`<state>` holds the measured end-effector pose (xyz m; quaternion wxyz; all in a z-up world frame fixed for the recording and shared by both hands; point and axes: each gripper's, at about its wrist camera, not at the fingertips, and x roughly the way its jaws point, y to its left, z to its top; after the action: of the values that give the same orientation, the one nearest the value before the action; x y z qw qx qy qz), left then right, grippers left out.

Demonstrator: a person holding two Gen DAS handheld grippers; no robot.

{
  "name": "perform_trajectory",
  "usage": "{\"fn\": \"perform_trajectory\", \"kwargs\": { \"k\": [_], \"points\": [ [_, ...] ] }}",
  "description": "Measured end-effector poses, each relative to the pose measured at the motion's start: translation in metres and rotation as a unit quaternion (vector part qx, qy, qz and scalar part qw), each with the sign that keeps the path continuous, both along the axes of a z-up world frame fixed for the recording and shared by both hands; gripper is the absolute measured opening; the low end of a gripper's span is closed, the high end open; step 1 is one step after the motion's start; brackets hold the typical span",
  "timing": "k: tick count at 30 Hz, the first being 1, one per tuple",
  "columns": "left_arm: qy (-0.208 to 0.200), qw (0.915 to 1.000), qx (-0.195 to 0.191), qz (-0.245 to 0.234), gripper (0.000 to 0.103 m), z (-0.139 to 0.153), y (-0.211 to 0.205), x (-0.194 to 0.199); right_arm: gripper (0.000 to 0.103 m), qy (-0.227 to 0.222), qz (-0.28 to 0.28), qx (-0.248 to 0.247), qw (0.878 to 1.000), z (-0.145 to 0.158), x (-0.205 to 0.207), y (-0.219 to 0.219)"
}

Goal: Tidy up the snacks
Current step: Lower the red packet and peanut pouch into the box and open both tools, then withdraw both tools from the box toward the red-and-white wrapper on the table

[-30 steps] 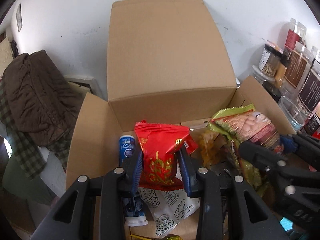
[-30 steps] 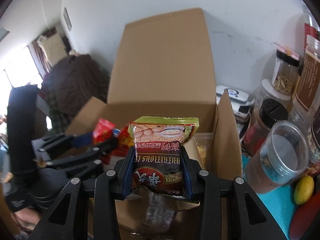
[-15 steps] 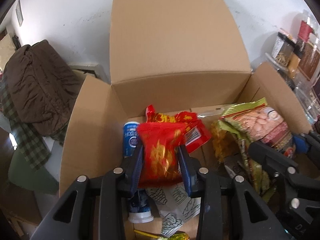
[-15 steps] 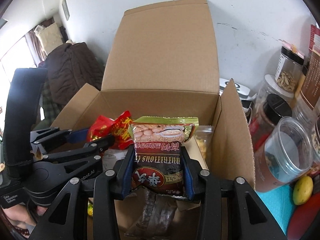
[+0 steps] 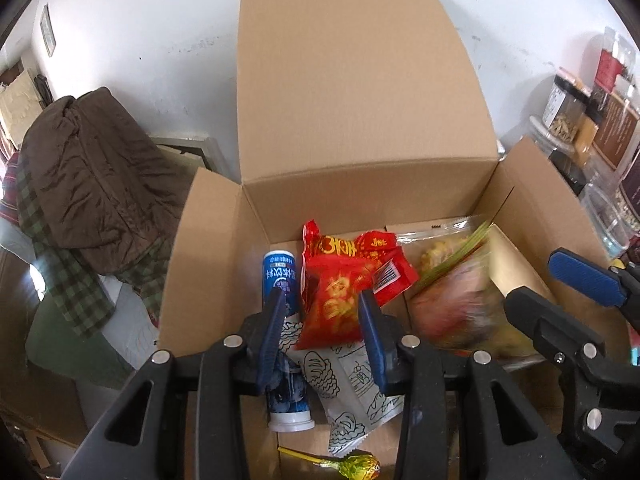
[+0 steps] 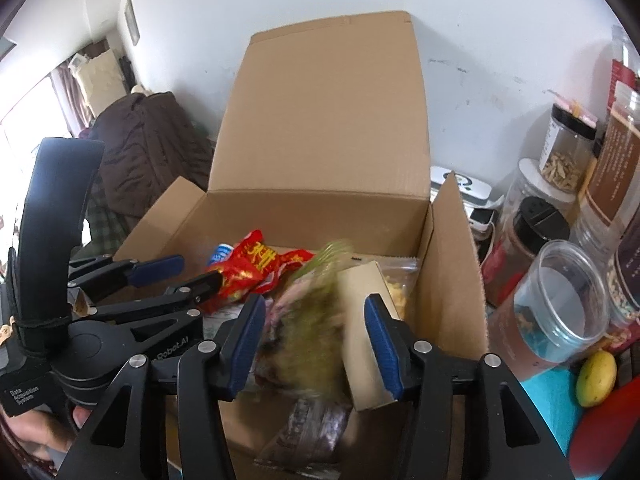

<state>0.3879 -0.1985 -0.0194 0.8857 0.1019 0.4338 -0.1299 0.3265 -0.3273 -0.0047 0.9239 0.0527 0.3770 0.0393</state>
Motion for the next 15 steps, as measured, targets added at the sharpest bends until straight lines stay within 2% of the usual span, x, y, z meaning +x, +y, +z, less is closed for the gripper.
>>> {"fn": "perform_trajectory", "kwargs": {
  "k": [15],
  "points": [
    [-0.071,0.9962,-0.044,-0.024,0.037,0.058,0.010,-0.050,0.052,-0.074,0.008,-0.012,0.997,0.048,-0.046,0.005]
  ]
}}
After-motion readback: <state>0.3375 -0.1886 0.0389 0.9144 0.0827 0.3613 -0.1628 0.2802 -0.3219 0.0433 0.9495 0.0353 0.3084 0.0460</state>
